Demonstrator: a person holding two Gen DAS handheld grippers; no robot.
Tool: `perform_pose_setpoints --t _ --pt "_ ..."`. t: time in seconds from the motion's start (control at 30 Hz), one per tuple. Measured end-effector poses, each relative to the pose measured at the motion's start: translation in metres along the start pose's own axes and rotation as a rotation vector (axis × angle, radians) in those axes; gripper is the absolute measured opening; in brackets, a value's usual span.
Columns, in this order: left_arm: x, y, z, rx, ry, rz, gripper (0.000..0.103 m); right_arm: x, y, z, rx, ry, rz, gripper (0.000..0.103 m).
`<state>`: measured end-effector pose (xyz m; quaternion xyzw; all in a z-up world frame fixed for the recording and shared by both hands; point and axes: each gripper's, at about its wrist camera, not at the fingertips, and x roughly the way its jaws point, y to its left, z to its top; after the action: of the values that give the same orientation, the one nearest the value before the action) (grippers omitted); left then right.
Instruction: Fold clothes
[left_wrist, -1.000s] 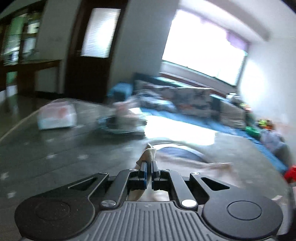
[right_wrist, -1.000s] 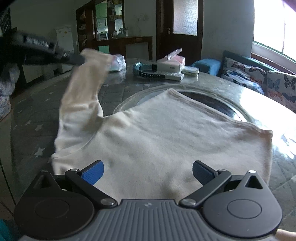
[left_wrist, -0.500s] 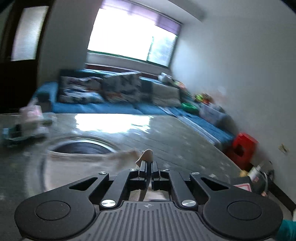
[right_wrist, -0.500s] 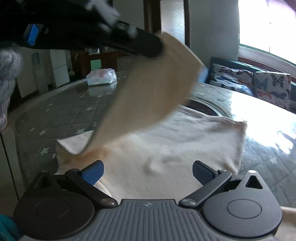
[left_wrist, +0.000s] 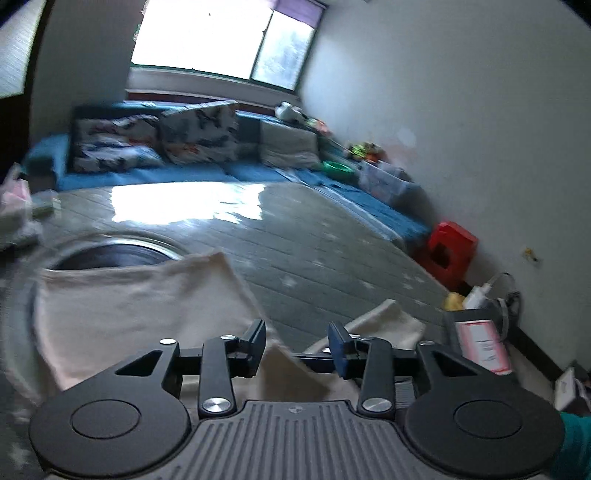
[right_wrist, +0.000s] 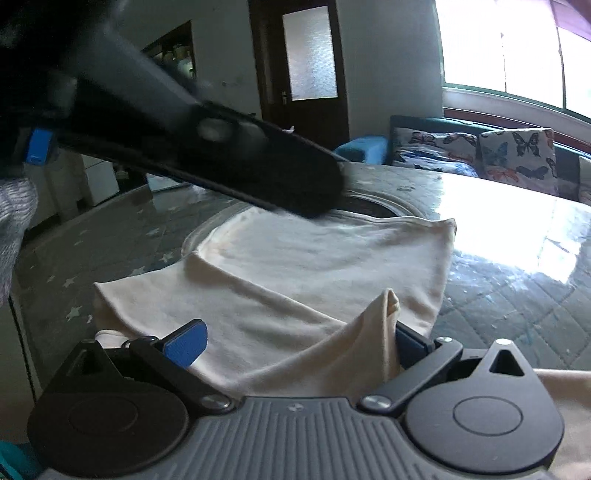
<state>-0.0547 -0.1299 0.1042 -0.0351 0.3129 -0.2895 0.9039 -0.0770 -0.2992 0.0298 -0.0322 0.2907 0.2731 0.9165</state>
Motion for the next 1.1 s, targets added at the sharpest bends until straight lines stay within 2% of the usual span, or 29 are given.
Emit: perform_pose_setpoints --t 0.2,0.4,0.57,0.8,0.93,1.1 --pt "-0.011 0.034 -0.022 0.022 0.026 0.17 0.048 -0.006 -0.008 0.001 0.016 -0.003 -0.02 0.103" --pt "-0.018 0.066 -0.049 0.047 0.072 0.338 0.049 -0.003 -0.014 -0.003 0.037 0.036 -0.05 0.103" --pt "-0.025 0.093 -0.072 0.067 0.111 0.477 0.049 -0.004 -0.019 -0.003 0.06 0.029 -0.131 0.103" --pt "-0.008 0.089 -0.063 0.107 0.066 0.483 0.051 0.0 -0.031 -0.002 0.086 0.052 -0.254 0.103" --pt "0.005 0.093 -0.066 0.131 0.087 0.528 0.051 0.0 -0.04 -0.008 0.109 0.083 -0.336 0.103" --pt "0.003 0.1 -0.066 0.116 0.091 0.547 0.052 -0.01 -0.051 -0.011 0.131 0.088 -0.38 0.103"
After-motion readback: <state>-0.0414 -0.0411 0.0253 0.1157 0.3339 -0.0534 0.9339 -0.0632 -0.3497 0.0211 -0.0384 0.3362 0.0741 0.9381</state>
